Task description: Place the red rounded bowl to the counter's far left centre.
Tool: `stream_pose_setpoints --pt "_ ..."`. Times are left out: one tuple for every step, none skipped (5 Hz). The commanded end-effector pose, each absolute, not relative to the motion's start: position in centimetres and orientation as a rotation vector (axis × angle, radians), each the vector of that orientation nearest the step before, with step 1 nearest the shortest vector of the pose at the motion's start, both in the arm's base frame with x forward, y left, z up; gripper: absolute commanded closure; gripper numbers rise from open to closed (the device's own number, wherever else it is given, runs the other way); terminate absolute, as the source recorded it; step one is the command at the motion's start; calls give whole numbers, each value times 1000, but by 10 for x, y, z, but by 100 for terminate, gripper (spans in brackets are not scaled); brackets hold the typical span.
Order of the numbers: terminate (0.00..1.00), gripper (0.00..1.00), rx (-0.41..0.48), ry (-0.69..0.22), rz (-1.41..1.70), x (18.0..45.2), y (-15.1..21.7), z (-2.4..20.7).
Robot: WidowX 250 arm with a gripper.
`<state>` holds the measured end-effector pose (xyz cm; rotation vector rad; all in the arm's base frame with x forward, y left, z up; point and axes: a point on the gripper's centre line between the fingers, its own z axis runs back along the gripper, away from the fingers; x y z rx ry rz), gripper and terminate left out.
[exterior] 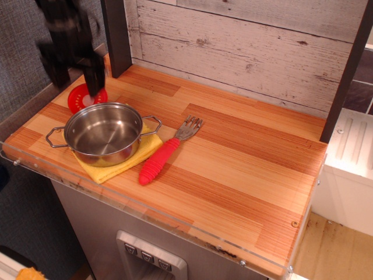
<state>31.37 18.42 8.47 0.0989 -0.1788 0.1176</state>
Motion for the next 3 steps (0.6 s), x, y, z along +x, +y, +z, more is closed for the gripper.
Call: stream_pose_setpoints --pt "0 0 93 -274 69 278 144 168" --pt "0 0 93 -274 69 278 144 168" --pt "100 0 93 -274 69 278 144 168"
